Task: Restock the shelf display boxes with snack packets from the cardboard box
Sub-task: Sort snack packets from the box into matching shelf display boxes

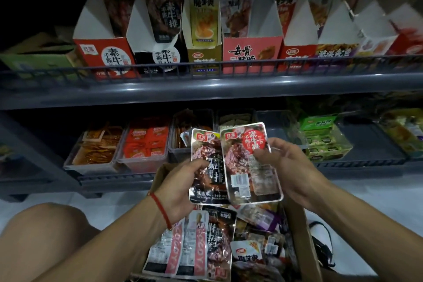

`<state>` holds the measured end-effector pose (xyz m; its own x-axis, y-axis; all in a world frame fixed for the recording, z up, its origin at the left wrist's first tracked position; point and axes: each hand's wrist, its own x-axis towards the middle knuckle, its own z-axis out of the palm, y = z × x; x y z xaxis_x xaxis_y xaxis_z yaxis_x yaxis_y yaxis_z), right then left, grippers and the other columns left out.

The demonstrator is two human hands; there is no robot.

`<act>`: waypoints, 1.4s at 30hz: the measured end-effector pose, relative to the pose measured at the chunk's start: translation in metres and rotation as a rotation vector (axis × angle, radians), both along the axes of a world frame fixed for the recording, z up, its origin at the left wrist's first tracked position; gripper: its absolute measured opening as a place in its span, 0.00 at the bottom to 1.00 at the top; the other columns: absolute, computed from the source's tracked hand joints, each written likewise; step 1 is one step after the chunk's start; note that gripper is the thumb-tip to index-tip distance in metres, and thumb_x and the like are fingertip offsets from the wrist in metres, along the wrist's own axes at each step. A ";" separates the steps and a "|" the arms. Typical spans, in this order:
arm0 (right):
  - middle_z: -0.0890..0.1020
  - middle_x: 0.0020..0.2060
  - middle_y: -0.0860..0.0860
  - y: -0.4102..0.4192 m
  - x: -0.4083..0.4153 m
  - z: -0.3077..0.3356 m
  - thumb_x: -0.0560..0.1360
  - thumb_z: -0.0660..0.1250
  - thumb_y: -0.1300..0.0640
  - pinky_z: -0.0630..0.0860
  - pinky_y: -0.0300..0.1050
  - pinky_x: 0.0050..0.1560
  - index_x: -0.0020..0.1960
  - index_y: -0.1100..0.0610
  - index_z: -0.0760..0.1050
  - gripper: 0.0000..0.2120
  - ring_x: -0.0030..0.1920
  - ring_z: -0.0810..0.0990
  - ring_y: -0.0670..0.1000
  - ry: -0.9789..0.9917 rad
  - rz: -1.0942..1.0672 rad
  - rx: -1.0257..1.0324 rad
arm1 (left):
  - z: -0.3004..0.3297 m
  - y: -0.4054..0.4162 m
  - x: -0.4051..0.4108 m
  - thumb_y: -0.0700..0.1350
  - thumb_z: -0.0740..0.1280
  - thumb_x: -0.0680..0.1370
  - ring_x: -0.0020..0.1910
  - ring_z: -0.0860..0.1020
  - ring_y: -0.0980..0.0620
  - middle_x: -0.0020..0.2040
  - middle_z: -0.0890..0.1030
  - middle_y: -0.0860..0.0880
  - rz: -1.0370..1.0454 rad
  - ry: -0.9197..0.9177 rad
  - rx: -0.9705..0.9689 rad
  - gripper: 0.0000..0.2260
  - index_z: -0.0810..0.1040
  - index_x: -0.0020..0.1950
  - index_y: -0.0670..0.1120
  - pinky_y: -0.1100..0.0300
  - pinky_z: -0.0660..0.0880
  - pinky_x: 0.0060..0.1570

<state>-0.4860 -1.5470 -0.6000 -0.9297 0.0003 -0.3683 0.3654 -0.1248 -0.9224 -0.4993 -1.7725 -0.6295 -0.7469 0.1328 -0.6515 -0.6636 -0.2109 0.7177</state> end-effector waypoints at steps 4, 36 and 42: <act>0.86 0.44 0.48 -0.006 -0.003 0.003 0.78 0.72 0.59 0.79 0.43 0.47 0.52 0.54 0.77 0.05 0.47 0.85 0.47 0.223 -0.117 0.354 | 0.004 0.008 0.001 0.43 0.68 0.81 0.43 0.80 0.45 0.37 0.82 0.46 0.034 0.112 -0.012 0.02 0.80 0.50 0.45 0.40 0.74 0.64; 0.88 0.46 0.51 0.007 -0.041 0.045 0.76 0.74 0.58 0.83 0.47 0.40 0.55 0.54 0.74 0.11 0.46 0.87 0.51 0.293 0.011 0.429 | 0.050 -0.003 -0.007 0.31 0.73 0.74 0.54 0.84 0.44 0.50 0.87 0.46 0.043 0.449 -0.163 0.16 0.79 0.58 0.46 0.43 0.78 0.62; 0.87 0.49 0.51 -0.013 -0.046 0.123 0.75 0.73 0.59 0.85 0.51 0.44 0.60 0.49 0.77 0.16 0.48 0.88 0.52 0.464 0.133 0.389 | 0.095 -0.057 -0.019 0.29 0.70 0.75 0.46 0.85 0.56 0.46 0.88 0.52 0.284 0.740 -0.311 0.16 0.82 0.56 0.48 0.63 0.82 0.47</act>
